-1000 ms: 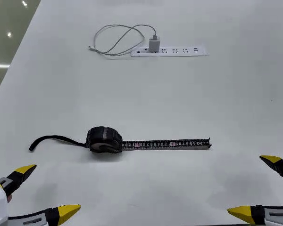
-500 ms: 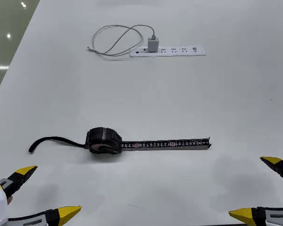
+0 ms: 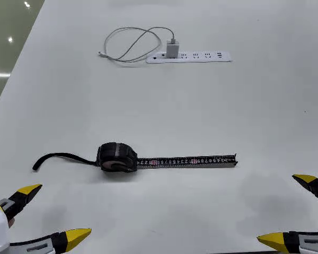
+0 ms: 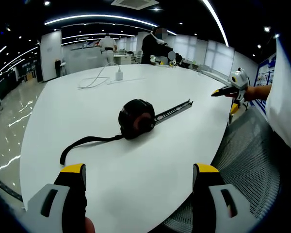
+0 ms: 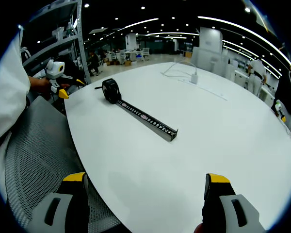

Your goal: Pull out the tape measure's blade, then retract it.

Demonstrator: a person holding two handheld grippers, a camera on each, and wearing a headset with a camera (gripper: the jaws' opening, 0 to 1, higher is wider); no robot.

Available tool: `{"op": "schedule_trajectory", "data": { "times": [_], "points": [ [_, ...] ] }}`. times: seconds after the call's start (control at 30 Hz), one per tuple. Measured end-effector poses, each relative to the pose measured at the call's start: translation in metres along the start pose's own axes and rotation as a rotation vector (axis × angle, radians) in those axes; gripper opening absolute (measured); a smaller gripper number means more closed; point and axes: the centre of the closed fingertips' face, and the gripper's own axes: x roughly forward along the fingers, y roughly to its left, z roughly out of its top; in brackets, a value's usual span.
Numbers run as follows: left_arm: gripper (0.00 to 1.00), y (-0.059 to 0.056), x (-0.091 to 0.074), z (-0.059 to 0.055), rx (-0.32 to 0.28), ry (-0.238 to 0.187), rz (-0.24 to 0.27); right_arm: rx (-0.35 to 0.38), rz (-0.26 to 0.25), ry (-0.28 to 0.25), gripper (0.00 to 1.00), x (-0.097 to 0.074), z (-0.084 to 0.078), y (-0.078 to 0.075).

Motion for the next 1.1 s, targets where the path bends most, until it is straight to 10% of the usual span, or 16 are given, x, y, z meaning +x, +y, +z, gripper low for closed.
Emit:
{"op": "schedule_trajectory", "data": {
  "times": [1.1],
  "points": [
    [0.85,-0.012,0.029,0.021,-0.01,-0.009,-0.014,-0.005,0.005,-0.008,0.98,0.001,0.006,0.001]
  ]
}}
